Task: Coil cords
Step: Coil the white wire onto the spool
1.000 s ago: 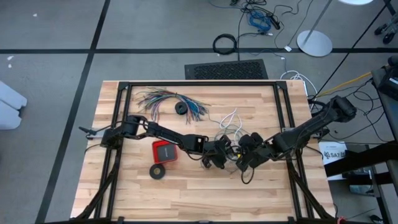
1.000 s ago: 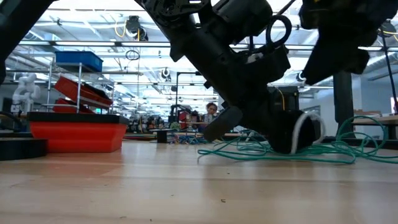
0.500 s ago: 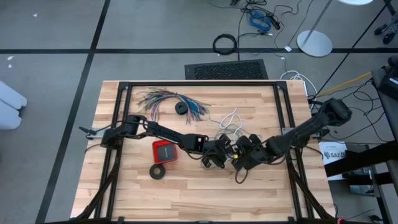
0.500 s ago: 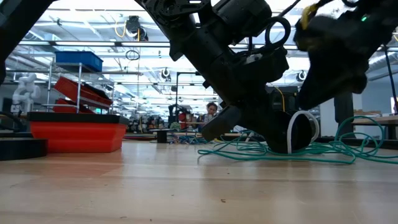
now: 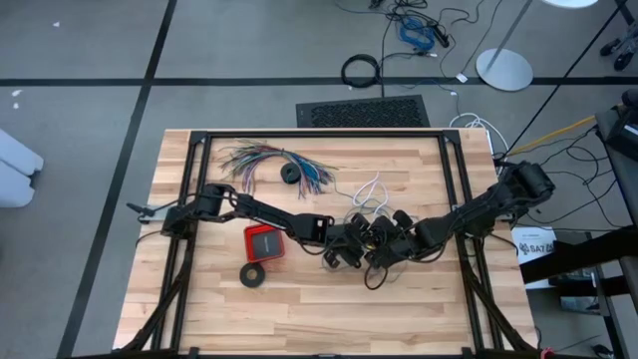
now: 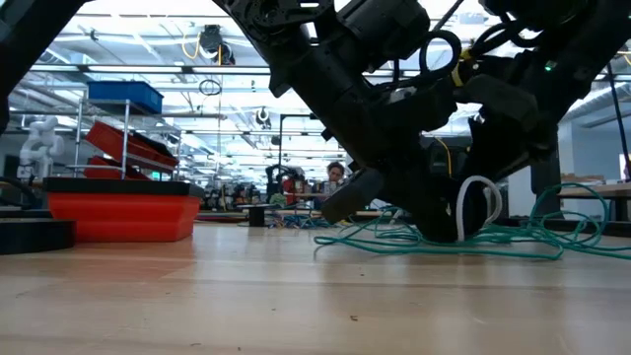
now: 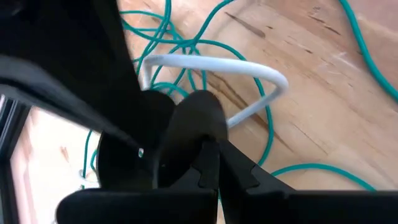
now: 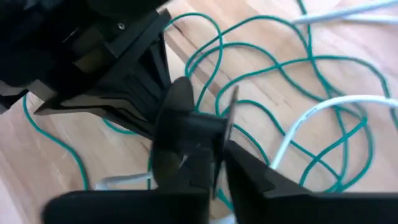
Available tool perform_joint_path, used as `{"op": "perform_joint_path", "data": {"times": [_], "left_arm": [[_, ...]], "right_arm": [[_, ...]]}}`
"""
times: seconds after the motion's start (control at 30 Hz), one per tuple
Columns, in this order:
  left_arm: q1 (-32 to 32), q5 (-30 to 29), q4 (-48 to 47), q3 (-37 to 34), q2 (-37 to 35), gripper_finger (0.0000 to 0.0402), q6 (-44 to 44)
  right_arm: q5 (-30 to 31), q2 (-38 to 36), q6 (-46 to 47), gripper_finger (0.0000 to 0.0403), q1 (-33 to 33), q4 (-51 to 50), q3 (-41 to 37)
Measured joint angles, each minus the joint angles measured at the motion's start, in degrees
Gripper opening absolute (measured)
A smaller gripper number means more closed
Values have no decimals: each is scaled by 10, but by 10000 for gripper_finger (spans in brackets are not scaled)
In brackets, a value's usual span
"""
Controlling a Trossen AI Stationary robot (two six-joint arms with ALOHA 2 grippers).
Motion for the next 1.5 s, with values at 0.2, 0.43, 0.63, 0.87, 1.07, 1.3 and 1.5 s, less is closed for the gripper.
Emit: {"op": "perform_joint_path", "data": {"times": [0.2,0.43,0.63,0.87,1.07,1.3,1.5], "left_arm": [[1,-32,-24,-3,-2,16,-19],[1,-83,-119,-2,-79,63,-58],[5,-120,-217,-1,-188,79,-113],[28,-88,-270,-2,-329,79,-178],[57,0,-117,-111,-440,79,-195],[75,84,210,-346,-488,80,-277],[68,87,466,-477,-464,80,-328]], "right_arm": [[21,-13,-5,1,1,-14,0],[55,-38,-36,0,3,-12,0],[106,-87,-127,0,13,8,0],[197,-146,-274,0,54,56,0],[258,-182,-389,0,88,107,0],[319,-191,-509,0,127,156,0],[342,-190,-600,0,138,218,0]]}}
